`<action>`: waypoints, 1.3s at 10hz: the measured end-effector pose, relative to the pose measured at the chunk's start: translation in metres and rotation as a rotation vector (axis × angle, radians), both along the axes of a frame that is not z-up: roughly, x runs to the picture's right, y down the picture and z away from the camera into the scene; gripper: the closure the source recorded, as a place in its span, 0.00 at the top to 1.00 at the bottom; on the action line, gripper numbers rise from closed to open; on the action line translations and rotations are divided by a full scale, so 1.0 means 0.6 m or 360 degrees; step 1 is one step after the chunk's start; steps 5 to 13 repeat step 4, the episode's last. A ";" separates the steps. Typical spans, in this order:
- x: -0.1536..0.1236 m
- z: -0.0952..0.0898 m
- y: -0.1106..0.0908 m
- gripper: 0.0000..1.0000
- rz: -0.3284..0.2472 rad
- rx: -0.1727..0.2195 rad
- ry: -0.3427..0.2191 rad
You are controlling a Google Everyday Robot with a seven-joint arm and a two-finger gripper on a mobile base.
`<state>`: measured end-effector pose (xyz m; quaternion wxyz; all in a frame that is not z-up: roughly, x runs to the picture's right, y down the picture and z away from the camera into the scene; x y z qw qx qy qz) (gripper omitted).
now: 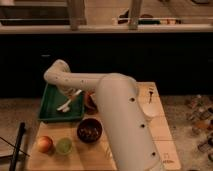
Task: Wipe tray with brush
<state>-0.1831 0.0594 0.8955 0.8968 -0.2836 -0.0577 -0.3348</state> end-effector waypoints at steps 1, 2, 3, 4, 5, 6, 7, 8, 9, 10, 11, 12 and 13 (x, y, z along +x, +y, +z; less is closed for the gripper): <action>0.017 0.005 -0.008 0.01 0.0028 0.0004 0.0025; 0.026 0.014 -0.019 0.01 0.0064 -0.0002 0.0057; 0.028 0.019 -0.028 0.01 0.0081 0.0004 0.0073; 0.033 0.024 -0.040 0.01 0.0109 0.0011 0.0088; 0.033 0.024 -0.040 0.01 0.0109 0.0011 0.0088; 0.033 0.024 -0.040 0.01 0.0109 0.0011 0.0088; 0.033 0.024 -0.040 0.01 0.0109 0.0011 0.0088; 0.033 0.024 -0.040 0.01 0.0109 0.0011 0.0088; 0.033 0.024 -0.040 0.01 0.0109 0.0011 0.0088; 0.033 0.024 -0.040 0.01 0.0109 0.0011 0.0088; 0.033 0.024 -0.040 0.01 0.0109 0.0011 0.0088; 0.033 0.024 -0.040 0.01 0.0109 0.0011 0.0088; 0.033 0.024 -0.040 0.01 0.0109 0.0011 0.0088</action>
